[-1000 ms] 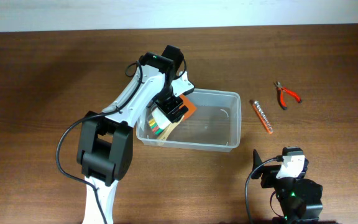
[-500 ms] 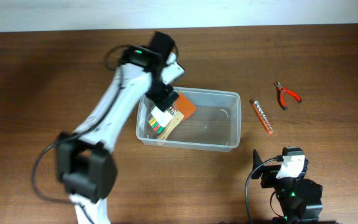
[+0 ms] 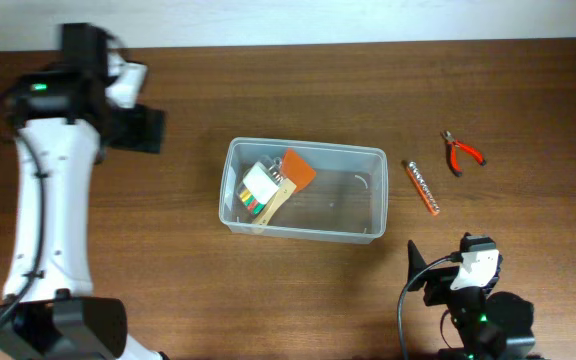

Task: Pack container
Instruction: 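Lower the pack into the container, open left gripper, withdraw left, then move the right gripper left toward the orange socket rail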

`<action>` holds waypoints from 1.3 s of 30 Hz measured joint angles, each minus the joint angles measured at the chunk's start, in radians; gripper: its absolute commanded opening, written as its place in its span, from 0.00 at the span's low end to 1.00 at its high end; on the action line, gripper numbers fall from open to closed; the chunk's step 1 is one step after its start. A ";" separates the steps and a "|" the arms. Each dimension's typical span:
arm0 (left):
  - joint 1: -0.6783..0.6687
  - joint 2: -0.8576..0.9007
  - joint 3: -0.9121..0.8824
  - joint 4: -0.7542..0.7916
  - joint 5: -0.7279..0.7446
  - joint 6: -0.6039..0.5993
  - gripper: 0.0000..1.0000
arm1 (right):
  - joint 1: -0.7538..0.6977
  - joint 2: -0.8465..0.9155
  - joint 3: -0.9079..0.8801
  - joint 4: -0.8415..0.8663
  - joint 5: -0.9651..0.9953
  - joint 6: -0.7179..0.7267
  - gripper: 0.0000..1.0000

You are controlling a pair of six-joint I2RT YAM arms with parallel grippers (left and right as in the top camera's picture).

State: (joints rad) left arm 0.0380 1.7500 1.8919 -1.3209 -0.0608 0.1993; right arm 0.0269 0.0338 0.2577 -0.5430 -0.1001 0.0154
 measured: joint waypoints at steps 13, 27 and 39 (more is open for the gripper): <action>0.320 -0.008 -0.248 0.186 0.101 -0.024 0.99 | 0.000 0.577 0.665 -0.433 0.063 0.002 0.99; 0.362 -0.008 -0.516 0.381 0.174 -0.041 0.99 | -0.010 1.019 1.153 -0.778 0.084 -0.023 0.98; 0.362 -0.008 -0.516 0.370 0.189 -0.044 0.99 | -0.127 1.479 1.160 -0.703 0.093 -0.223 0.99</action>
State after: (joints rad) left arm 0.3996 1.7420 1.3758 -0.9512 0.1280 0.1551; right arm -0.0998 1.5131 1.4178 -1.2457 -0.0074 -0.2077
